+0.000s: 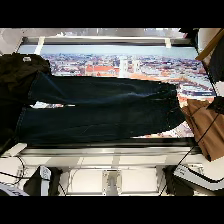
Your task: Fold the clothes and pants, and hang the long-sleeved shirts on hangers.
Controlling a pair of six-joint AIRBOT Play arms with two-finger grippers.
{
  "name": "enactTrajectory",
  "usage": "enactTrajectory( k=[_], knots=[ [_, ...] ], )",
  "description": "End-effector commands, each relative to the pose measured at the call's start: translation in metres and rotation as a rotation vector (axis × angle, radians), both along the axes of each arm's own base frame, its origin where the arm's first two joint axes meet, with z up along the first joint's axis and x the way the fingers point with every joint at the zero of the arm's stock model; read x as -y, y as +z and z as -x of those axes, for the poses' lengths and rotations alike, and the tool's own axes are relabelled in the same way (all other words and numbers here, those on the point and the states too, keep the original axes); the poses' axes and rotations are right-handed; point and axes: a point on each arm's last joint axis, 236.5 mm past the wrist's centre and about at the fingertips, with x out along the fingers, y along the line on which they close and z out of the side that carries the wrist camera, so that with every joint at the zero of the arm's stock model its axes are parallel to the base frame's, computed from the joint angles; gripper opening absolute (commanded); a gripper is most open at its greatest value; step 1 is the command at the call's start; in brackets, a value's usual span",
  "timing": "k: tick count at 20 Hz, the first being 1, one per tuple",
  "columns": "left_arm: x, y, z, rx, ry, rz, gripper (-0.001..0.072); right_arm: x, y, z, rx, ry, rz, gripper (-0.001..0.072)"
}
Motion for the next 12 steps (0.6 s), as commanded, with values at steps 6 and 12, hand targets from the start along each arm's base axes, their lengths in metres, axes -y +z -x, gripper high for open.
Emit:
enactTrajectory(
  k=[6, 12],
  knots=[
    [-0.005, -0.04, -0.012, 0.146, 0.167, 0.024, 0.0706, 0.009, 0.004, -0.001, 0.055, -0.058, -0.036, 0.0441],
    [0.0, -0.068, -0.022, 0.142, 0.165, 0.111, 0.0625, 0.006, 0.005, 0.0, 0.053, -0.058, -0.05, 0.0441]
  ],
)
